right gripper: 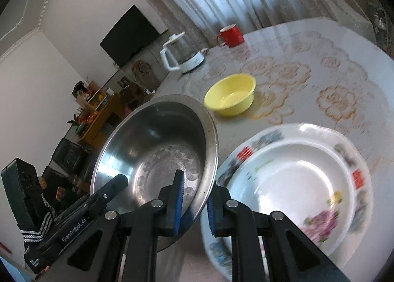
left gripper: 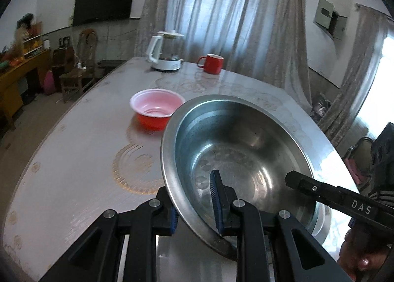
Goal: Organize plates and bowls
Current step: 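Lift the steel bowl with both grippers and carry it beside the plate stack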
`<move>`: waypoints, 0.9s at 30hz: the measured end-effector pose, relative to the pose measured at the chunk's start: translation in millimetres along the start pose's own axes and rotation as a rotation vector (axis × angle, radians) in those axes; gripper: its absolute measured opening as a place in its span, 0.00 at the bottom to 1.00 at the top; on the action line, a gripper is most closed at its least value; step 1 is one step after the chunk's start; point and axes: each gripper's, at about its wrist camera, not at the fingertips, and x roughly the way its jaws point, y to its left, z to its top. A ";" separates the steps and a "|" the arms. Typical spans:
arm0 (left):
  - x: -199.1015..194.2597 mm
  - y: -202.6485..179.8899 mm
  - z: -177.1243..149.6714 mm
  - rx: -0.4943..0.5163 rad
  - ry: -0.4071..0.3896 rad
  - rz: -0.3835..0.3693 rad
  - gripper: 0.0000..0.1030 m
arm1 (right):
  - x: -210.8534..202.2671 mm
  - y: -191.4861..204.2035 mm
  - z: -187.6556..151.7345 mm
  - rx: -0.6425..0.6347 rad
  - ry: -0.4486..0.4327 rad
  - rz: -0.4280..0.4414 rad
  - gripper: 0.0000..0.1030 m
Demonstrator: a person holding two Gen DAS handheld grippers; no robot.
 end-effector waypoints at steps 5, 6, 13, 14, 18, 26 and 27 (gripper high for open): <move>-0.9 16.7 -13.7 -0.013 -0.001 0.032 0.22 | 12.6 9.1 -13.6 -0.004 0.030 -0.006 0.17; 0.9 20.4 -17.3 -0.023 0.006 0.035 0.22 | 15.4 11.5 -16.3 -0.010 0.034 -0.011 0.17; 19.0 36.1 -27.2 -0.045 0.044 0.059 0.22 | 33.7 19.7 -27.0 -0.034 0.067 -0.051 0.18; 22.0 37.9 -28.6 -0.047 0.051 0.064 0.22 | 35.6 21.0 -27.6 -0.040 0.069 -0.058 0.19; 30.6 47.9 -34.2 -0.072 0.077 0.070 0.22 | 41.3 29.1 -30.3 -0.074 0.071 -0.084 0.20; 36.8 63.5 -43.2 -0.092 0.103 0.101 0.22 | 60.6 33.1 -36.6 -0.096 0.106 -0.097 0.20; 38.3 65.4 -43.2 -0.095 0.106 0.103 0.22 | 62.1 33.1 -38.0 -0.095 0.111 -0.095 0.20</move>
